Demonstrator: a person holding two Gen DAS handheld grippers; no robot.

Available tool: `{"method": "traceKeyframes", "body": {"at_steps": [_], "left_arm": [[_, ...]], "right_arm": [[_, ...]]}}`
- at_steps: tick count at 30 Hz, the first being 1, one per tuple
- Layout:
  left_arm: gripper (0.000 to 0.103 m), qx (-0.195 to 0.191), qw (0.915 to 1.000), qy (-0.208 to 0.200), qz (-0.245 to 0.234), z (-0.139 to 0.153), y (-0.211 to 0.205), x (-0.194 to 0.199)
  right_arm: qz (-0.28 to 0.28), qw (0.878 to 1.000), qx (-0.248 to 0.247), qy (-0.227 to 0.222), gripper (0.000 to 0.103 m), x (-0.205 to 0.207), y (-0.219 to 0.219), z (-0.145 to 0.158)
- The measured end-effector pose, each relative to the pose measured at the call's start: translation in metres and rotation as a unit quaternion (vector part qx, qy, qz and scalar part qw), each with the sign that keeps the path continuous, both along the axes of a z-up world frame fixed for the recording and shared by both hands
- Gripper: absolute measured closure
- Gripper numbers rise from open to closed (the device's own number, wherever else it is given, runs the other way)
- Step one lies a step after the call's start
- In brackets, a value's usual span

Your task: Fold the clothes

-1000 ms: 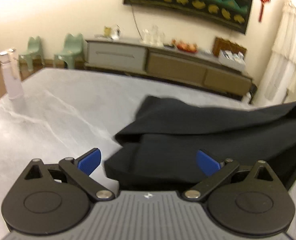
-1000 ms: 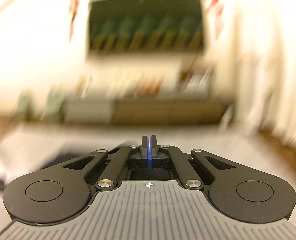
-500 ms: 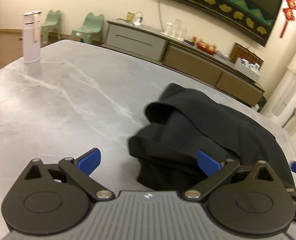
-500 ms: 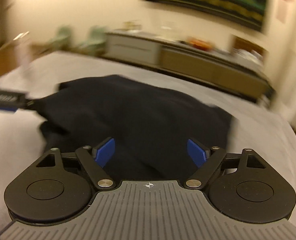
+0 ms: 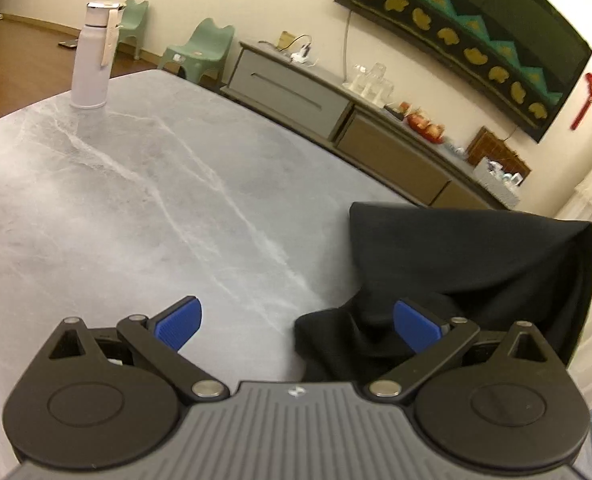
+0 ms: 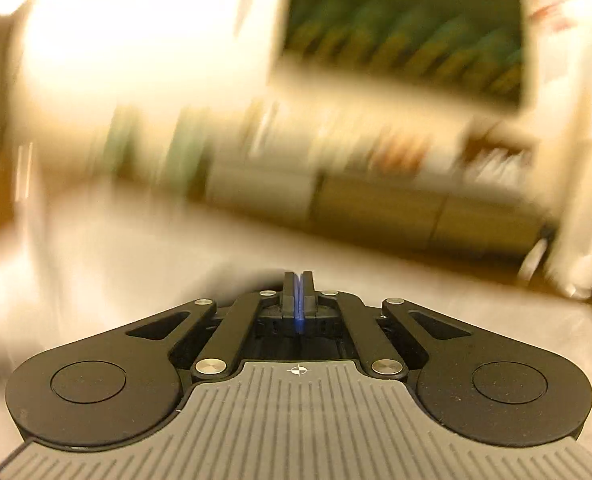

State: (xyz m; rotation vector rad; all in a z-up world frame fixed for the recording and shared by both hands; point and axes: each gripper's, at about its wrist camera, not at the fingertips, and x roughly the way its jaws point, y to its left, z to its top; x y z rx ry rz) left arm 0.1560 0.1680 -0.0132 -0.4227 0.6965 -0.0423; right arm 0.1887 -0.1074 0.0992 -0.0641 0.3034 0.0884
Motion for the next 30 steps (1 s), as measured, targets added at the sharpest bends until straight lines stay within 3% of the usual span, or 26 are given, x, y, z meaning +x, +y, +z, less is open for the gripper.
{"method": "traceKeyframes", "body": {"at_steps": [5, 8, 9, 10, 11, 13, 17, 21, 22, 23, 25, 28, 30], "left_arm": [[0.000, 0.024, 0.9996, 0.006, -0.013, -0.005, -0.021, -0.002], [0.000, 0.025, 0.9996, 0.013, -0.007, -0.010, -0.027, -0.004], [0.000, 0.026, 0.9995, 0.014, -0.005, -0.010, -0.027, -0.004], [0.000, 0.028, 0.9995, 0.014, -0.003, -0.011, -0.028, -0.004], [0.000, 0.030, 0.9994, 0.015, -0.001, -0.011, -0.028, -0.005], [0.000, 0.033, 0.9993, 0.016, 0.002, -0.013, -0.027, -0.005], [0.000, 0.023, 0.9995, 0.020, 0.009, -0.015, -0.017, 0.000], [0.000, 0.018, 0.9996, 0.020, 0.007, -0.018, -0.010, 0.006], [0.000, 0.019, 0.9996, 0.020, 0.005, -0.018, -0.009, 0.009], [0.000, 0.019, 0.9996, 0.022, 0.005, -0.020, -0.007, 0.010], [0.000, 0.012, 0.9996, 0.026, 0.006, -0.021, -0.004, 0.012], [0.000, -0.003, 0.9996, 0.026, 0.005, -0.021, -0.001, 0.012], [0.000, -0.001, 0.9997, 0.022, -0.002, -0.019, -0.005, 0.010]], "right_arm": [[0.003, 0.998, -0.029, 0.051, 0.103, -0.008, -0.007, -0.032], [0.005, 0.996, -0.046, 0.081, 0.090, -0.013, -0.011, -0.050], [0.006, 0.994, -0.051, 0.091, 0.083, -0.015, -0.013, -0.057], [0.006, 0.993, -0.057, 0.101, 0.050, -0.016, -0.014, -0.063], [0.007, 0.992, -0.063, 0.111, 0.025, -0.018, -0.016, -0.069], [0.052, 0.987, -0.095, 0.120, 0.016, -0.014, 0.012, -0.083], [0.136, 0.966, -0.171, 0.138, 0.013, 0.009, 0.075, -0.111], [0.171, 0.948, -0.220, 0.153, 0.015, 0.029, 0.110, -0.132], [0.169, 0.948, -0.216, 0.161, 0.025, 0.040, 0.109, -0.134], [0.164, 0.951, -0.199, 0.168, 0.052, 0.049, 0.104, -0.131], [0.154, 0.957, -0.166, 0.183, 0.094, 0.067, 0.094, -0.125], [0.137, 0.965, -0.108, 0.195, 0.096, 0.090, 0.076, -0.110], [0.124, 0.976, -0.034, 0.173, 0.100, 0.089, 0.051, -0.079]]}}
